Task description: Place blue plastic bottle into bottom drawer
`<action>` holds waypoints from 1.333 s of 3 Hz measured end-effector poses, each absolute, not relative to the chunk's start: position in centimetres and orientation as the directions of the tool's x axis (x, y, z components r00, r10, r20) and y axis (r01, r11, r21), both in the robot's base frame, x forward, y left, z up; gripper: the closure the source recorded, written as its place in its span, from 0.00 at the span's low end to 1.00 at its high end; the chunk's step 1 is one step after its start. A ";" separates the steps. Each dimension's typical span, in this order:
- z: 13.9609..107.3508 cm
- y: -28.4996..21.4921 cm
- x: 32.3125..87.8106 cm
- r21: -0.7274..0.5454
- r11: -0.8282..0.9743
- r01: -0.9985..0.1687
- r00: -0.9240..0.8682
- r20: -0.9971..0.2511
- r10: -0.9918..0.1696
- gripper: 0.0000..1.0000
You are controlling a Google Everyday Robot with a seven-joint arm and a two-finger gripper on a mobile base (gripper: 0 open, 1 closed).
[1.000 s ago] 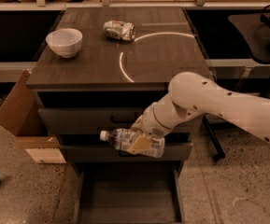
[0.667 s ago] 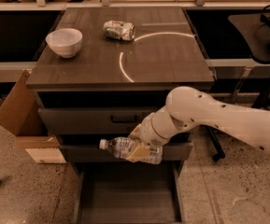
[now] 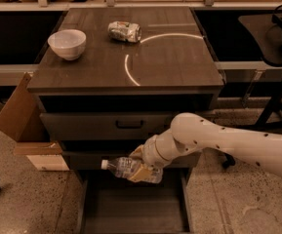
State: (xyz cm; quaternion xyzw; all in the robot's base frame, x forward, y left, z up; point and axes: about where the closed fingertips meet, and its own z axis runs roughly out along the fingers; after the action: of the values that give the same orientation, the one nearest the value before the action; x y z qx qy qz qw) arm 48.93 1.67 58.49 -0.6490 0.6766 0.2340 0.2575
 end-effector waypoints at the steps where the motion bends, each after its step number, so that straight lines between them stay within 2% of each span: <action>1: 54.9 2.5 48.7 0.022 0.024 -0.999 -0.032 -0.732 -0.681 1.00; 3: 50.1 3.5 48.3 0.091 0.000 -0.996 -0.077 -0.842 -0.535 1.00; 4: 50.1 3.5 48.3 0.091 0.000 -0.996 -0.077 -0.842 -0.535 1.00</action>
Offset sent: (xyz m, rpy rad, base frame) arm -0.0021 0.0112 -0.0860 0.3332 0.0980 0.0399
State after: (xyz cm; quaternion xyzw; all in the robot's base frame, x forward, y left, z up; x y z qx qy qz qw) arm 48.30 3.49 50.08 -0.6033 0.6342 0.3689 0.3127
